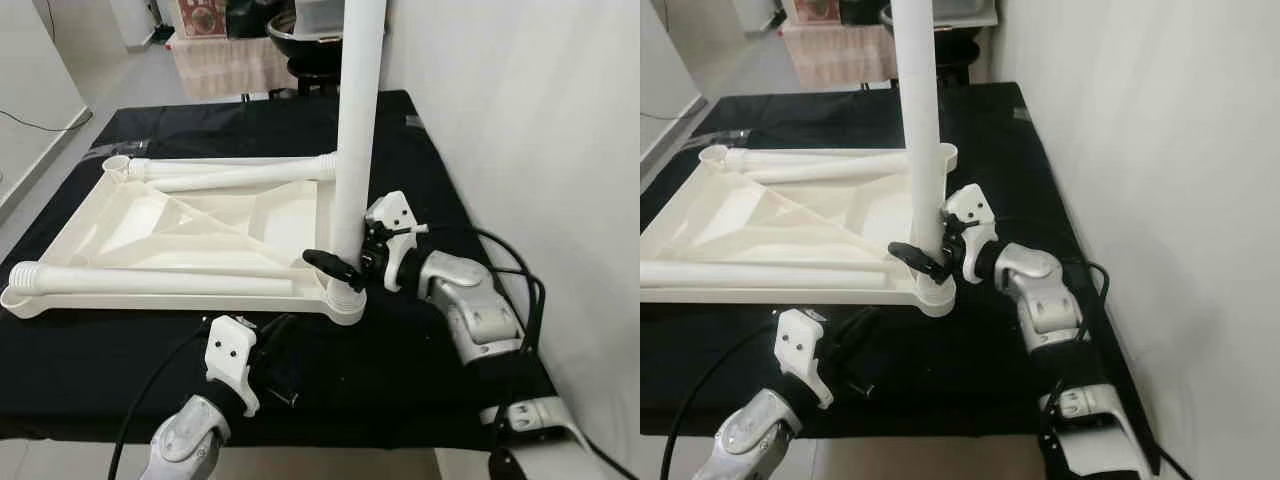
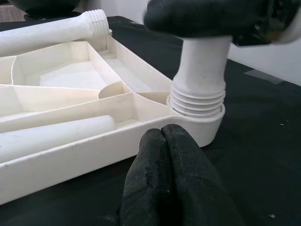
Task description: Building children table
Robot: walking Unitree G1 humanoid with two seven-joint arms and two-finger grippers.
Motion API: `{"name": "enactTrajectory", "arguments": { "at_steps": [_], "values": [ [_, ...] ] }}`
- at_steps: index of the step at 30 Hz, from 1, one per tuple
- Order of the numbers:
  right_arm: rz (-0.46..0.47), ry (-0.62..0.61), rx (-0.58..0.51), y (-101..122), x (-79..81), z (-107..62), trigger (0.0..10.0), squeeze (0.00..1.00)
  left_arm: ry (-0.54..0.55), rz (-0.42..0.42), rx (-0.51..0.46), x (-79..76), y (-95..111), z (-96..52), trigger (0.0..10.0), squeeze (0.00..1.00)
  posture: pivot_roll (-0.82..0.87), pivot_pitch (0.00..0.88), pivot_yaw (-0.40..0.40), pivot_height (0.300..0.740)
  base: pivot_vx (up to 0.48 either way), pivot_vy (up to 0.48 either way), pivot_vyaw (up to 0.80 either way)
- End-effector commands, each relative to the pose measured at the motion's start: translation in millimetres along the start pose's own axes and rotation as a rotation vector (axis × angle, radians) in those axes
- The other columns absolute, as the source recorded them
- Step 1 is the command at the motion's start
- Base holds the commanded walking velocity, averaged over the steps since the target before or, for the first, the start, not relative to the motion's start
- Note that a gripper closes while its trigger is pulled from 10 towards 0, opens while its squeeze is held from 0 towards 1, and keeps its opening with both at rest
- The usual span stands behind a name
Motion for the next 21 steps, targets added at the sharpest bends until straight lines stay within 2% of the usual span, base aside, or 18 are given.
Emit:
{"name": "enactTrajectory", "arguments": {
  "at_steps": [1, 3, 4, 5, 6, 7, 8, 13, 15, 19, 20, 21],
  "values": [
    [0.012, 0.073, 0.003, -2, 5.1, 6.1, 10.0, 0.00, 0.017, 0.009, 0.015, 1.7, -2, -2.4, 0.0, 0.00, 0.03, 0.119, 0.033, 0.740, 0.000, 0.000, 0.00],
    [0.023, 0.138, 0.020, -1, 0.0, 9.2, 10.0, 0.00, 0.022, 0.015, 0.016, 1.4, -1, -3.6, 0.0, 0.00, 0.05, 0.119, 0.027, 0.740, 0.000, 0.000, 0.00],
    [0.027, 0.146, 0.018, 1, -3.6, 10.2, 9.8, 0.00, 0.028, 0.025, 0.024, 1.1, -1, -4.7, 10.0, 0.00, 0.05, 0.118, 0.025, 0.740, 0.000, 0.000, 0.00],
    [0.027, 0.146, 0.018, 1, -3.6, 10.2, 9.8, 0.00, 0.028, 0.025, 0.024, 1.1, -1, -4.7, 10.0, 0.00, 0.05, 0.118, 0.025, 0.740, 0.000, 0.000, 0.00],
    [0.037, 0.150, 0.008, 3, -6.1, 10.6, 5.9, 0.00, 0.027, 0.031, 0.027, 0.1, -1, -5.6, 10.0, 0.00, 0.05, 0.117, 0.023, 0.740, 0.000, 0.000, 0.00],
    [0.037, 0.150, 0.008, 3, -6.1, 10.6, 5.9, 0.00, 0.027, 0.031, 0.027, 0.1, -1, -5.6, 10.0, 0.00, 0.05, 0.117, 0.023, 0.740, 0.000, 0.000, 0.00],
    [0.050, 0.171, 0.005, 4, -6.7, 9.4, 0.0, 0.00, 0.023, 0.034, 0.028, -1.3, 0, -6.6, 10.0, 0.00, 0.06, 0.121, 0.022, 0.740, 0.000, 0.000, 0.00],
    [0.051, 0.210, 0.023, 0, -11.6, 2.5, 0.0, 0.00, 0.010, 0.027, 0.030, -5.2, 1, -8.6, 10.0, 0.00, 0.05, 0.124, 0.024, 0.740, 0.000, 0.000, 0.00],
    [0.044, 0.182, 0.053, -8, -15.7, -6.7, 0.0, 0.00, 0.011, 0.021, 0.031, -6.2, 0, -9.2, 10.0, 0.00, 0.04, 0.127, 0.023, 0.740, 0.000, 0.000, 0.00],
    [0.028, 0.148, 0.076, -14, -18.1, -11.0, 0.0, 0.00, 0.014, 0.019, 0.031, -6.3, -1, -9.3, 10.0, 0.00, 0.04, 0.128, 0.021, 0.740, 0.000, 0.000, 0.00],
    [0.015, 0.076, 0.110, -24, -20.8, -15.9, 0.0, 0.00, 0.017, 0.019, 0.033, -6.4, -2, -9.6, 10.0, 0.00, 0.03, 0.133, 0.016, 0.740, 0.000, 0.000, 0.00],
    [0.015, 0.076, 0.110, -24, -20.8, -15.9, 0.0, 0.00, 0.017, 0.019, 0.033, -6.4, -2, -9.6, 10.0, 0.00, 0.03, 0.133, 0.016, 0.740, 0.000, 0.000, 0.00]
  ]
}}
Point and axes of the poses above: a point about 5 cm out from each wrist's last joint towards the gripper, its own z axis pointing out of the wrist towards the gripper, its own y axis along the axis of the wrist's last joint, x = y × z, the point moved 2 cm from there along z, pointing out of the wrist towards the gripper, and after that the axes turned 2 degrees about -z, right-handed, at the moved point
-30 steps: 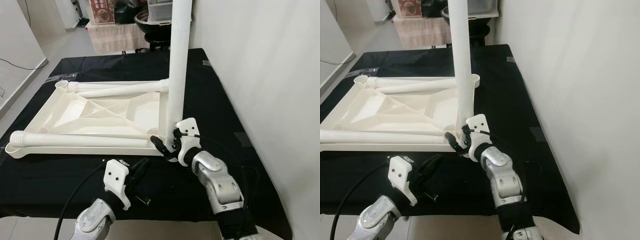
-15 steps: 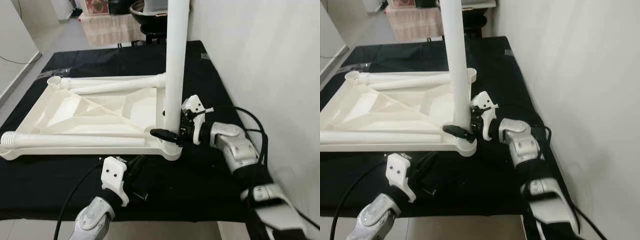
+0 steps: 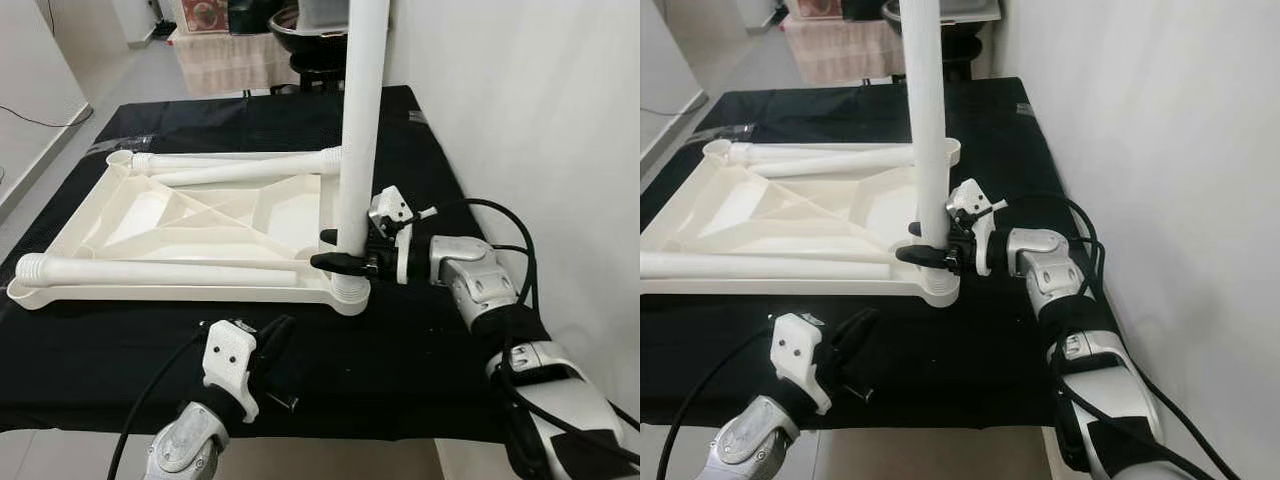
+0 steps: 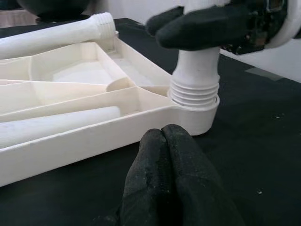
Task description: Building children table
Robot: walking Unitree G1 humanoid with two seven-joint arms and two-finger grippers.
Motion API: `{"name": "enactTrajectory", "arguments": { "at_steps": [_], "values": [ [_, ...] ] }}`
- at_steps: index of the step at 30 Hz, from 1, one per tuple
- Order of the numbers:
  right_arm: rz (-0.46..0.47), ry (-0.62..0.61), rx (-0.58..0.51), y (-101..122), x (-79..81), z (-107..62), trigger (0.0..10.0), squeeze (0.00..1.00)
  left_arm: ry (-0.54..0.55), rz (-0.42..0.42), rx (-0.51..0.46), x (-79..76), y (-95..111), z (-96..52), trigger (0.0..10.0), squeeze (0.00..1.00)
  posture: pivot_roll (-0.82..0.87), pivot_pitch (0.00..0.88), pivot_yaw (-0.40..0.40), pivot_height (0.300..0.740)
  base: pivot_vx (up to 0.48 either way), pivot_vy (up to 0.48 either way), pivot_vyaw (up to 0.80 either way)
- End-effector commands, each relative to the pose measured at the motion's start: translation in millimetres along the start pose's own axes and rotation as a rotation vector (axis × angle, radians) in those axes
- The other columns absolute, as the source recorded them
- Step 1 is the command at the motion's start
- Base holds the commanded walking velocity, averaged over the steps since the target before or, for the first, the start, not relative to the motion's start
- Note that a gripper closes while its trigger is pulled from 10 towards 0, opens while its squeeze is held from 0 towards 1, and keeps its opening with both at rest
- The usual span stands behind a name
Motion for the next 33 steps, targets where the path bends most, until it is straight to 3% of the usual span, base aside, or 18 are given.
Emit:
{"name": "enactTrajectory", "arguments": {
  "at_steps": [1, 2, 3, 5, 6, 7, 11, 14, 15, 17, 18, 20, 24, 27, 28, 32, 33],
  "values": [
    [0.079, -0.279, 0.098, -42, 11.3, -4.9, 0.0, 0.00, 0.018, -0.010, 0.022, 2.1, -6, -3.3, 10.0, 0.00, 0.03, 0.145, 0.009, 0.740, 0.000, 0.000, 0.00],
    [0.079, -0.279, 0.098, -42, 11.3, -4.9, 0.0, 0.00, 0.018, -0.010, 0.022, 2.1, -6, -3.3, 10.0, 0.00, 0.03, 0.145, 0.009, 0.740, 0.000, 0.000, 0.00],
    [0.158, -0.531, 0.194, -68, 32.1, -7.7, 0.0, 0.00, 0.024, -0.023, 0.017, 4.4, -6, -3.7, 10.0, 0.00, 0.03, 0.154, 0.016, 0.740, 0.000, 0.000, 0.00],
    [0.158, -0.531, 0.194, -68, 32.1, -7.7, 0.0, 0.00, 0.024, -0.023, 0.017, 4.4, -6, -3.7, 10.0, 0.00, 0.03, 0.154, 0.016, 0.740, 0.000, 0.000, 0.00],
    [0.182, -0.692, 0.253, -81, 52.2, -14.0, 0.0, 0.00, 0.024, -0.031, 0.013, 6.3, -5, -3.7, 10.0, 0.00, 0.02, 0.160, 0.025, 0.740, 0.000, 0.000, 0.00],
    [0.152, -0.799, 0.271, -80, 58.9, -18.1, 0.0, 0.00, 0.020, -0.035, 0.011, 7.7, -5, -3.1, 10.0, 0.00, 0.01, 0.154, 0.037, 0.740, 0.000, 0.000, 0.00],
    [0.136, -0.844, 0.268, -77, 57.0, -17.4, 0.0, 0.00, 0.018, -0.039, 0.014, 8.8, -6, -2.0, 10.0, 0.00, 0.01, 0.148, 0.040, 0.740, 0.000, 0.000, 0.00],
    [0.110, -0.814, 0.250, -73, 49.7, -7.8, 0.0, 0.00, 0.009, -0.045, 0.020, 9.0, -7, 0.0, 10.0, 0.00, 0.02, 0.146, 0.036, 0.740, 0.000, 0.000, 0.00],
    [0.110, -0.787, 0.252, -73, 49.1, -2.1, 10.0, 0.00, 0.007, -0.045, 0.022, 8.9, -7, 0.6, 10.0, 0.00, 0.03, 0.149, 0.034, 0.740, 0.000, 0.000, 0.00],
    [0.108, -0.745, 0.209, -67, 48.4, 4.8, 10.0, 0.00, 0.010, -0.045, 0.022, 9.0, -7, 1.0, 10.0, 0.00, 0.03, 0.150, 0.027, 0.740, 0.000, 0.000, 0.00],
    [0.098, -0.669, 0.159, -59, 47.6, 11.8, 10.0, 1.00, 0.017, -0.045, 0.020, 9.2, -7, 1.6, 10.0, 0.00, 0.02, 0.156, 0.022, 0.740, 0.000, 0.000, 0.00],
    [0.089, -0.616, 0.125, -53, 47.1, 15.7, 10.0, 1.00, 0.021, -0.045, 0.018, 9.2, -7, 2.2, 10.0, 0.00, 0.02, 0.155, 0.019, 0.740, 0.000, 0.000, 0.00],
    [0.059, -0.356, -0.107, -2, 39.4, 18.4, 10.0, 1.00, 0.025, -0.051, 0.012, 9.2, -8, 7.5, 10.0, 0.00, 0.01, 0.143, 0.014, 0.740, 0.000, 0.000, 0.00],
    [0.056, -0.310, -0.116, 2, 41.0, 17.5, 10.0, 0.92, 0.023, -0.052, 0.012, 9.2, -8, 8.2, 10.0, 0.00, 0.01, 0.141, 0.014, 0.740, 0.000, 0.000, 0.00],
    [-0.024, -0.176, -0.086, 7, 37.4, 14.9, 10.0, 0.00, 0.019, -0.053, 0.014, 9.7, -9, 9.5, 10.0, 0.00, 0.01, 0.132, 0.018, 0.740, 0.000, 0.000, 0.00],
    [-0.045, -0.145, -0.075, 8, 36.2, 13.7, 10.0, 0.00, 0.018, -0.054, 0.014, 9.8, -9, 9.8, 10.0, 0.00, 0.01, 0.132, 0.018, 0.740, 0.000, 0.000, 0.00],
    [-0.024, -0.027, -0.075, 13, 32.3, 12.8, 10.0, 0.00, 0.015, -0.054, 0.015, 10.3, -10, 11.4, 10.0, 0.00, 0.02, 0.122, 0.013, 0.740, 0.000, 0.000, 0.00]
  ]
}}
Point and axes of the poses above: a point about 5 cm out from each wrist's last joint towards the gripper, its own z axis pointing out of the wrist towards the gripper, its own y axis along the axis of the wrist's last joint, x = y × z, the point moved 2 cm from there along z, pointing out of the wrist towards the gripper, and after that the axes turned 2 degrees about -z, right-handed, at the moved point
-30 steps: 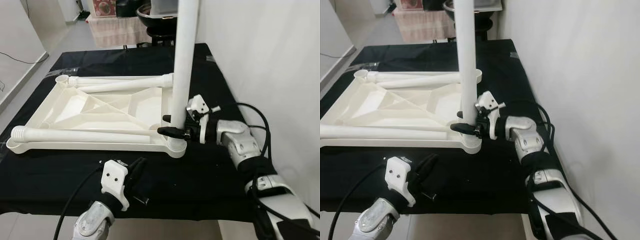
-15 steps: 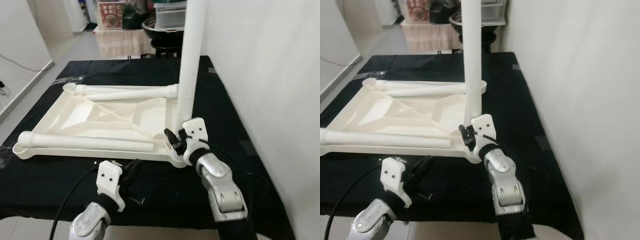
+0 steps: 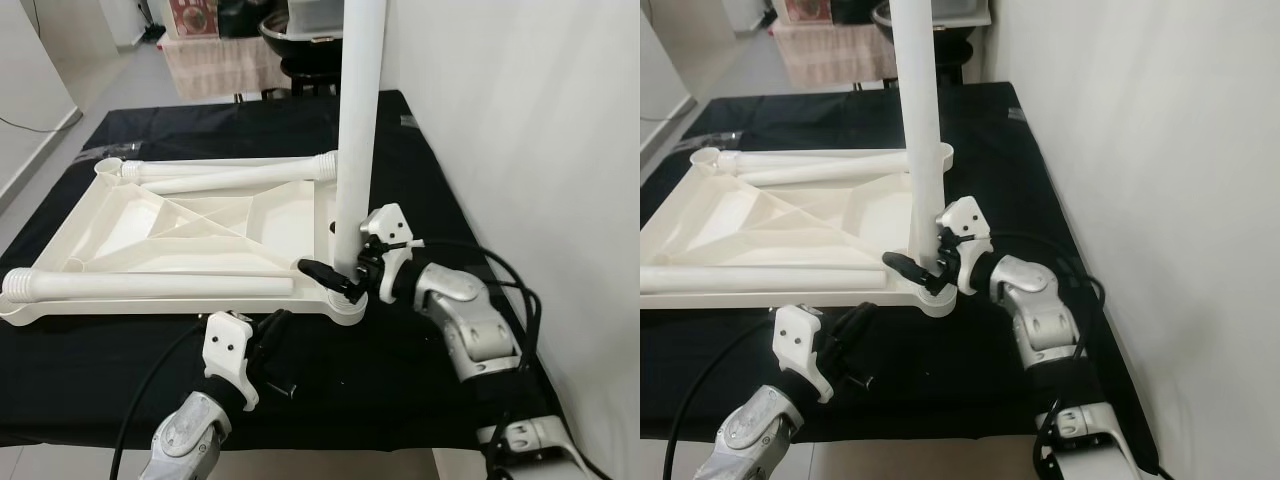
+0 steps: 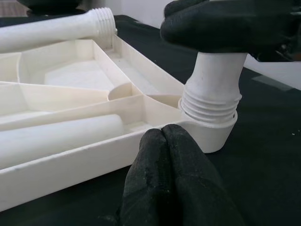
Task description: Building children table
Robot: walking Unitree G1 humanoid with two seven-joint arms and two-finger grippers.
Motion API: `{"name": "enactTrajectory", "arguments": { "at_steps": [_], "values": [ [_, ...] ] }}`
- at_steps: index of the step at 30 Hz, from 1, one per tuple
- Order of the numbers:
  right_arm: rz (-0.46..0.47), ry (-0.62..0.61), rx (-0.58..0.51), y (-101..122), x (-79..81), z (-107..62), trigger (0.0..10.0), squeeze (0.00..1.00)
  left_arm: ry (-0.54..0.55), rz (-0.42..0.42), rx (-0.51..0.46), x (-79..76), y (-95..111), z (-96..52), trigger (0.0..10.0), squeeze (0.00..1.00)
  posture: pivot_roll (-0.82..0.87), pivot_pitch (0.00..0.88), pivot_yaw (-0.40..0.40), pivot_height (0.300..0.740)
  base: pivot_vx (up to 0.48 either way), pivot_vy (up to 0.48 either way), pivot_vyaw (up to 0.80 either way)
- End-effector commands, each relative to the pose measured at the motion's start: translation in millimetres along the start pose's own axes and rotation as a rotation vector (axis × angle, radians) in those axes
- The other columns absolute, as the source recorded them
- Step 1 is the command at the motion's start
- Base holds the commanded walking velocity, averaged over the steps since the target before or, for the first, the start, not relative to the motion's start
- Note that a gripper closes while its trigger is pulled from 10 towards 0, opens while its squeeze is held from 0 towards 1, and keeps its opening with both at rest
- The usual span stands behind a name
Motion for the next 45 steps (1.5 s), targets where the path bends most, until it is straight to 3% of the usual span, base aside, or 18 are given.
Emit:
{"name": "enactTrajectory", "arguments": {
  "at_steps": [1, 5, 6, 7, 8, 19, 21, 28, 30, 31, 32, 40, 41, 43, 44, 45],
  "values": [
    [0.018, 0.130, -0.014, 6, -0.8, 3.7, 10.0, 0.00, 0.009, -0.009, 0.021, 2.5, -7, -1.8, 10.0, 0.00, 0.02, 0.122, 0.012, 0.740, 0.000, 0.000, 0.00],
    [0.052, 0.135, -0.027, 9, -7.6, 5.0, 10.0, 0.00, 0.009, -0.008, 0.021, 2.6, -7, -1.3, 10.0, 0.00, 0.02, 0.122, 0.008, 0.740, 0.000, 0.000, 0.00],
    [0.110, 0.134, -0.048, 11, -15.4, 6.7, 1.8, 0.00, 0.011, -0.008, 0.019, 2.8, -7, -1.0, 10.0, 0.00, 0.02, 0.122, 0.006, 0.740, 0.000, 0.000, 0.00],
    [0.110, 0.134, -0.048, 11, -15.4, 6.7, 1.8, 0.00, 0.011, -0.008, 0.019, 2.8, -7, -1.0, 10.0, 0.00, 0.02, 0.122, 0.006, 0.740, 0.000, 0.000, 0.00],
    [0.124, 0.153, -0.054, 11, -17.1, 6.7, 0.0, 0.00, 0.012, -0.007, 0.019, 2.9, -7, -0.7, 10.0, 0.00, 0.02, 0.120, 0.004, 0.740, 0.000, 0.000, 0.00],
    [0.063, 0.168, -0.018, 3, -21.6, -4.1, 0.0, 0.00, 0.012, -0.009, 0.015, 2.2, -7, 0.1, 10.0, 0.00, 0.00, 0.129, 0.010, 0.740, 0.000, 0.000, 0.00],
    [0.040, 0.065, 0.001, -2, -24.8, -11.3, 0.0, 0.00, 0.009, -0.010, 0.014, 2.0, -6, -0.7, 10.0, 0.00, 0.00, 0.137, 0.011, 0.740, 0.000, 0.000, 0.00],
    [0.063, -0.099, 0.038, -12, -25.7, -16.0, 0.0, 0.00, 0.007, -0.011, 0.013, 2.4, -5, -1.7, 10.0, 0.00, -0.01, 0.144, 0.008, 0.740, 0.000, 0.000, 0.00],
    [0.117, -0.474, 0.163, -52, 18.1, -9.4, 0.0, 0.00, 0.009, -0.011, 0.013, 5.8, -4, -2.9, 10.0, 0.00, -0.04, 0.164, 0.031, 0.740, 0.000, 0.000, 0.00],
    [0.117, -0.474, 0.163, -52, 18.1, -9.4, 0.0, 0.00, 0.009, -0.011, 0.013, 5.8, -4, -2.9, 10.0, 0.00, -0.04, 0.164, 0.031, 0.740, 0.000, 0.000, 0.00],
    [0.107, -0.572, 0.190, -57, 27.4, -9.6, 0.0, 0.00, 0.005, -0.015, 0.015, 6.7, -4, -2.6, 10.0, 0.00, -0.03, 0.156, 0.035, 0.740, 0.000, 0.000, 0.00],
    [0.089, -0.559, 0.201, -60, 27.2, -1.9, 0.0, 0.00, -0.008, -0.022, 0.019, 6.6, -5, -1.0, 10.0, 0.00, -0.03, 0.147, 0.026, 0.740, 0.000, 0.000, 0.00],
    [0.094, -0.539, 0.170, -56, 20.4, 0.9, 10.0, 0.00, -0.001, -0.018, 0.017, 6.7, -5, -0.7, 10.0, 0.00, -0.02, 0.137, 0.023, 0.740, 0.000, 0.000, 0.00],
    [0.098, -0.533, 0.148, -51, 16.0, 2.1, 10.0, 0.00, 0.005, -0.016, 0.015, 6.8, -5, -0.5, 10.0, 0.00, -0.02, 0.137, 0.023, 0.740, 0.000, 0.000, 0.00],
    [0.102, -0.476, 0.101, -42, 12.2, 5.6, 10.0, 1.00, 0.008, -0.014, 0.014, 6.8, -5, -0.4, 10.0, 0.00, -0.02, 0.137, 0.023, 0.740, 0.000, 0.000, 0.00],
    [0.100, -0.341, 0.025, -27, 10.8, 11.2, 10.0, 1.00, 0.007, -0.013, 0.014, 6.5, -6, -0.1, 10.0, 0.00, -0.02, 0.127, 0.019, 0.740, 0.000, 0.000, 0.00]
  ]
}}
Point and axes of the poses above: a point about 5 cm out from each wrist's last joint towards the gripper, its own z axis pointing out of the wrist towards the gripper, its own y axis along the axis of the wrist's last joint, x = y × z, the point moved 2 cm from there along z, pointing out of the wrist towards the gripper, and after that the axes turned 2 degrees about -z, right-handed, at the moved point
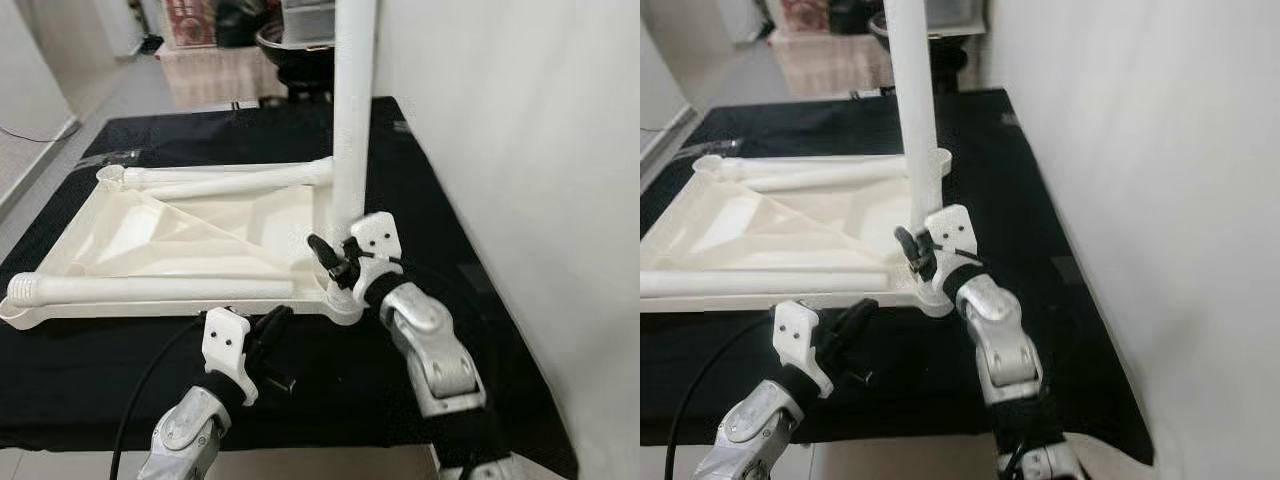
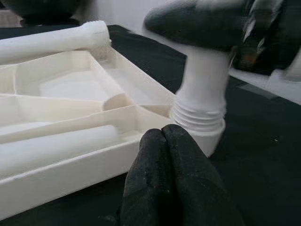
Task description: Building children table
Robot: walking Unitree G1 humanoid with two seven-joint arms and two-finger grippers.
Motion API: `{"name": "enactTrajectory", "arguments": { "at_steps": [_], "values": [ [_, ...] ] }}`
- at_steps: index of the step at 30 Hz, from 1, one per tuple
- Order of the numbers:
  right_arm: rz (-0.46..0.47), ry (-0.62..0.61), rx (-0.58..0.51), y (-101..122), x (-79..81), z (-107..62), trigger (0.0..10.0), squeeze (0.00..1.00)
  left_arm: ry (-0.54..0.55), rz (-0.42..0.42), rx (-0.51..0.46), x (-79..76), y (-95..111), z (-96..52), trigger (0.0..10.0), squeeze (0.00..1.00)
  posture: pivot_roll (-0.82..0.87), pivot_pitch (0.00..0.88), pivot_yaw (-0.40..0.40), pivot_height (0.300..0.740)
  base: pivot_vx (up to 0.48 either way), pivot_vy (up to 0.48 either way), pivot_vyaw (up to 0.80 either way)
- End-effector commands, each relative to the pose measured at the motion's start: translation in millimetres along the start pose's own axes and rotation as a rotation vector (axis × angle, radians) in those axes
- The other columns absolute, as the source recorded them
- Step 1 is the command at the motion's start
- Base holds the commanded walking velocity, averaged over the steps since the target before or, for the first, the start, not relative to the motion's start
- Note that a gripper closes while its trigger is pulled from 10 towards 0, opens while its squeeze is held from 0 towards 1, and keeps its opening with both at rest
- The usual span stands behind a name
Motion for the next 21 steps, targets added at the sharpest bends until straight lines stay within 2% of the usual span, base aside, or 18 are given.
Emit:
{"name": "enactTrajectory", "arguments": {
  "at_steps": [1, 2, 4, 5, 6, 7, 10, 11, 14, 17, 18, 19, 20, 21],
  "values": [
    [0.046, 0.088, -0.008, -2, 2.1, 1.8, 10.0, 1.00, 0.014, -0.001, 0.020, 2.5, -6, -1.8, 10.0, 0.00, -0.02, 0.127, 0.019, 0.740, 0.000, 0.000, 0.00],
    [0.047, 0.152, -0.036, 4, 3.6, 2.9, 10.0, 1.00, 0.013, -0.002, 0.021, 2.3, -6, -1.6, 10.0, 0.00, -0.02, 0.127, 0.019, 0.740, 0.000, 0.000, 0.00],
    [0.047, 0.152, -0.036, 4, 3.6, 2.9, 10.0, 1.00, 0.013, -0.002, 0.021, 2.3, -6, -1.6, 10.0, 0.00, -0.02, 0.127, 0.019, 0.740, 0.000, 0.000, 0.00],
    [0.048, 0.249, -0.057, 11, 5.6, 1.3, 10.0, 1.00, 0.012, -0.003, 0.021, 1.8, -7, -1.2, 10.0, 0.00, -0.02, 0.121, 0.016, 0.740, 0.000, 0.000, 0.00],
    [0.016, 0.316, -0.069, 18, 5.9, -0.6, 10.0, 0.72, 0.010, -0.004, 0.021, 1.2, -7, -0.6, 10.0, 0.00, -0.01, 0.117, 0.012, 0.740, 0.000, 0.000, 0.00],
    [-0.009, 0.392, -0.070, 23, 7.5, -2.6, 10.0, 0.00, 0.009, -0.005, 0.021, 0.7, -8, -0.4, 10.0, 0.00, -0.01, 0.113, 0.010, 0.740, 0.000, 0.000, 0.00],
    [-0.025, 0.442, -0.069, 25, 8.5, -4.0, 10.0, 0.00, 0.009, -0.005, 0.021, 0.4, -8, -0.3, 10.0, 0.00, -0.01, 0.113, 0.010, 0.740, 0.000, 0.000, 0.00],
    [-0.050, 0.498, -0.062, 27, 8.6, -3.8, 10.0, 0.00, 0.009, -0.005, 0.020, 0.0, -8, -0.5, 10.0, 0.00, 0.00, 0.112, 0.010, 0.740, 0.000, 0.000, 0.00],
    [-0.050, 0.498, -0.062, 27, 8.6, -3.8, 10.0, 0.00, 0.009, -0.005, 0.020, 0.0, -8, -0.5, 10.0, 0.00, 0.00, 0.112, 0.010, 0.740, 0.000, 0.000, 0.00],
    [-0.067, 0.672, -0.038, 32, 4.4, -2.2, 10.0, 0.00, 0.010, -0.005, 0.021, -1.0, -8, -1.1, 10.0, 0.00, 0.00, 0.113, 0.008, 0.740, 0.000, 0.000, 0.00],
    [-0.067, 0.672, -0.038, 32, 4.4, -2.2, 10.0, 0.00, 0.010, -0.005, 0.021, -1.0, -8, -1.1, 10.0, 0.00, 0.00, 0.113, 0.008, 0.740, 0.000, 0.000, 0.00],
    [-0.054, 0.701, -0.027, 33, 1.1, -0.3, 5.9, 0.00, 0.009, -0.006, 0.021, -1.3, -8, -1.2, 10.0, 0.00, 0.01, 0.117, 0.006, 0.740, 0.000, 0.000, 0.00],
    [-0.054, 0.701, -0.027, 33, 1.1, -0.3, 5.9, 0.00, 0.009, -0.006, 0.021, -1.3, -8, -1.2, 10.0, 0.00, 0.01, 0.117, 0.006, 0.740, 0.000, 0.000, 0.00],
    [-0.044, 0.721, -0.024, 33, -1.6, 0.9, 0.3, 0.00, 0.010, -0.006, 0.020, -1.4, -8, -1.1, 10.0, 0.00, 0.01, 0.117, 0.006, 0.740, 0.000, 0.000, 0.00]
  ]
}}
Point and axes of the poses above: a point about 5 cm out from each wrist's last joint towards the gripper, its own z axis pointing out of the wrist towards the gripper, its own y axis along the axis of the wrist's last joint, x = y × z, the point moved 2 cm from there along z, pointing out of the wrist towards the gripper, and after that the axes turned 2 degrees about -z, right-handed, at the moved point
